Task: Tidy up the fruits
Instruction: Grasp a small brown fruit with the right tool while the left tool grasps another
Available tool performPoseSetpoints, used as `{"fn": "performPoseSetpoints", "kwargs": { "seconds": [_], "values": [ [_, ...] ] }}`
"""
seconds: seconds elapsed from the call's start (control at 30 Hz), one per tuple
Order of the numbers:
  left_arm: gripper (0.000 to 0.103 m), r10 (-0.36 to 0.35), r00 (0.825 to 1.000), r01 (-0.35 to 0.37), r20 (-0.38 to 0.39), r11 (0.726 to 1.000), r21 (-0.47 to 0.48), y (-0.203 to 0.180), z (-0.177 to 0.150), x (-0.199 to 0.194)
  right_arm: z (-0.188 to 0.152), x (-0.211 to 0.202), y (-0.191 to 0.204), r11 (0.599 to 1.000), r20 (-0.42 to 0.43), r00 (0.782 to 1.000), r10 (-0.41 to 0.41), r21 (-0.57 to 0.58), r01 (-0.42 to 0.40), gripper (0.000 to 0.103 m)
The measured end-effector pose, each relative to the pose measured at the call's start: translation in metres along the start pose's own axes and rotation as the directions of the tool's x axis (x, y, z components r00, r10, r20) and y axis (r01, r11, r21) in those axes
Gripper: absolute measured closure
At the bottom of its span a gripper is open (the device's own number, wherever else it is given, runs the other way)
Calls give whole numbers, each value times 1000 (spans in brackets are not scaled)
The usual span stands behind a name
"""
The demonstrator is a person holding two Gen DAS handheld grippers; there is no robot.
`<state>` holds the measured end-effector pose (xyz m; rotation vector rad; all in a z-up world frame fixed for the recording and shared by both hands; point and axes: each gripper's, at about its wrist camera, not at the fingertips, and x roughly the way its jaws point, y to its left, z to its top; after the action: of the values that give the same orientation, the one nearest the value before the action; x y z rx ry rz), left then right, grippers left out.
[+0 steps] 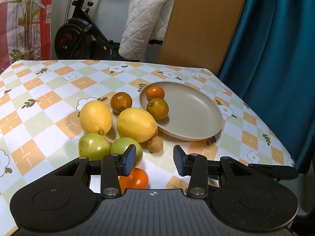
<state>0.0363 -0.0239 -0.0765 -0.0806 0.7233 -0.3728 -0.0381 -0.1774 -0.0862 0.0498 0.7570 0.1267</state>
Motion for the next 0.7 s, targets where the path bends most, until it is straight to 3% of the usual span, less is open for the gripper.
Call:
{"fn": "performPoseSetpoints", "kwargs": {
  "seconds": [0.37, 0.6, 0.7],
  "values": [
    [59, -11, 1000, 12, -16, 999, 34, -5, -8, -1, -4, 3, 2, 1000, -18, 1000, 8, -8, -8, 79],
    [62, -24, 999, 26, -22, 998, 51, -5, -12, 2, -4, 6, -3, 1000, 41, 999, -10, -9, 10, 79],
    [68, -21, 999, 23, -33, 999, 45, -5, -13, 5, -4, 7, -1, 999, 70, 997, -20, -27, 22, 79]
  ]
}}
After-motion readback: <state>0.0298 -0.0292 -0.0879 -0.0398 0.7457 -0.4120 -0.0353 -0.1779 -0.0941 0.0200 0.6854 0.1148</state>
